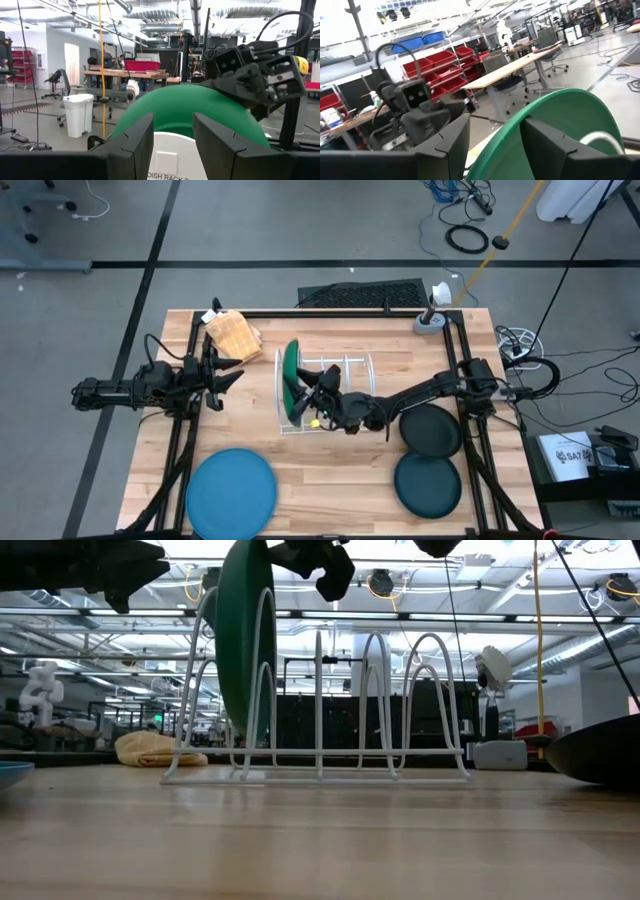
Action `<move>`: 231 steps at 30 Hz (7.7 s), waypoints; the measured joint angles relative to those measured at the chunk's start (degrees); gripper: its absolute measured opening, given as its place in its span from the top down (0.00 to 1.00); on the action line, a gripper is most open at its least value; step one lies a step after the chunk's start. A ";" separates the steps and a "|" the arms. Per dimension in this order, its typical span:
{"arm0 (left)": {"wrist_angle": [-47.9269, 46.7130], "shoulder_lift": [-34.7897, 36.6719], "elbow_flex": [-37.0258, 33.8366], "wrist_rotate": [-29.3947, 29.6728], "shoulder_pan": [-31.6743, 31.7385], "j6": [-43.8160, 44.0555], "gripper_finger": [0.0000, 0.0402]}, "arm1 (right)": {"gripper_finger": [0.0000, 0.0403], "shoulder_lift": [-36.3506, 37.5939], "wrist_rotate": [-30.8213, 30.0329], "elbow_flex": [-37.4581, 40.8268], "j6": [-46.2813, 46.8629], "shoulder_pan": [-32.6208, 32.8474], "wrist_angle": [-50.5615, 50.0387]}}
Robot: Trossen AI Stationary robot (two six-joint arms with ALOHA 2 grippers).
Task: Sort dishes
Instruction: Put the green plate in the dish rack, then put the blue plate in the dish rack
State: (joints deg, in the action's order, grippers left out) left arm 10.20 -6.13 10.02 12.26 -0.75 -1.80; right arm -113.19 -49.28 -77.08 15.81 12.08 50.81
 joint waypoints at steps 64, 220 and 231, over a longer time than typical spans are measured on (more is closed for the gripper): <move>0.46 0.00 0.02 -1.63 0.00 -0.09 0.63 | 0.37 0.48 20.59 -17.51 -25.61 2.66 -29.19; 60.77 -12.21 0.00 -51.06 -0.02 29.83 0.63 | 1.00 -16.43 16.89 -50.14 -44.32 14.28 -36.40; 58.60 -12.19 0.00 -51.33 -0.01 30.95 0.63 | 1.00 -12.74 28.67 -50.10 -37.50 5.86 -35.29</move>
State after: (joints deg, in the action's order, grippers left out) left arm 68.80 -18.33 10.02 -39.07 -0.76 29.14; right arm -125.93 -20.61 -127.17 -21.69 17.94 15.52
